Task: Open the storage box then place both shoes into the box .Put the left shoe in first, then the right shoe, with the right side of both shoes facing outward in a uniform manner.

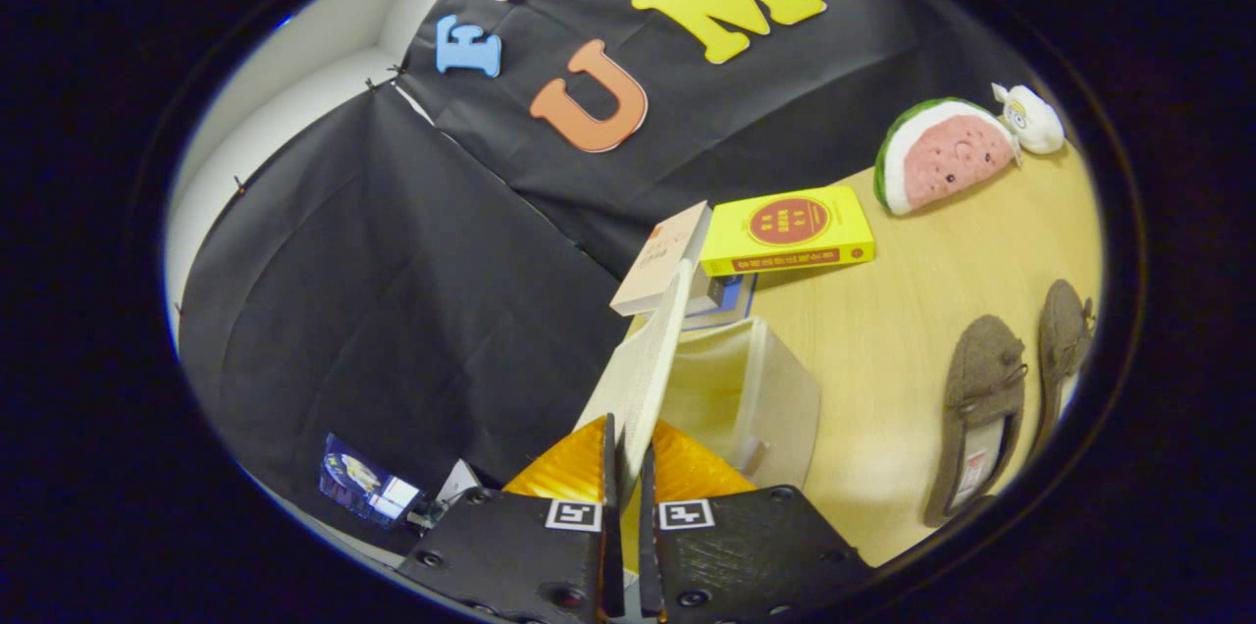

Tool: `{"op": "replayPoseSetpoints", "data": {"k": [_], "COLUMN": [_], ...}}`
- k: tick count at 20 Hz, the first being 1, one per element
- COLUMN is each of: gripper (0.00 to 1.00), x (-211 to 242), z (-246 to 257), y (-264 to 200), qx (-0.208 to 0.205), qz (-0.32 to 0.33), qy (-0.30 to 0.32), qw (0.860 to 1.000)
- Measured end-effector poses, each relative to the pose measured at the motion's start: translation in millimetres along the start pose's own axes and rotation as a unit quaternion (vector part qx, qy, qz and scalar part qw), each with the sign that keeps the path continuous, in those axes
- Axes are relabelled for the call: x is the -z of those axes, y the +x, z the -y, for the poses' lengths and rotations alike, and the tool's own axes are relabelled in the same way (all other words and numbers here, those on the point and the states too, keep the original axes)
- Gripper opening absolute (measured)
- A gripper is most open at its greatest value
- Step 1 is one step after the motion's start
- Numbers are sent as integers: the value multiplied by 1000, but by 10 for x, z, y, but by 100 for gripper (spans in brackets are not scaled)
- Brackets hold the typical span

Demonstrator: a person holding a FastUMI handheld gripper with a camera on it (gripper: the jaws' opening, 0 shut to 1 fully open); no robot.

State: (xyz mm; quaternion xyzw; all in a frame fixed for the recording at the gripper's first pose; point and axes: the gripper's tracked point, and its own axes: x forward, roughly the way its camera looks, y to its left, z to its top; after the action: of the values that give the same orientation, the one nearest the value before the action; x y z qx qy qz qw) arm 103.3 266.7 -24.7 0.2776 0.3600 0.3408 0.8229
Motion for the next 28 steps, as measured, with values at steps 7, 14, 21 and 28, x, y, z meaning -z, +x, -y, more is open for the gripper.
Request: {"op": "replayPoseSetpoints", "data": {"k": [7, 14, 21, 28], "gripper": [7, 13, 51, 95], "x": [-159, -61, 219, 471], "z": [-1035, -1646, -1916, -1928], "y": [218, 688, 1005, 1120], "qx": [-36, -89, -113, -133], "qz": [4, 0, -26, -39], "qy": [-50, -38, -41, -28], "qw": [998, 995, 992, 990]}}
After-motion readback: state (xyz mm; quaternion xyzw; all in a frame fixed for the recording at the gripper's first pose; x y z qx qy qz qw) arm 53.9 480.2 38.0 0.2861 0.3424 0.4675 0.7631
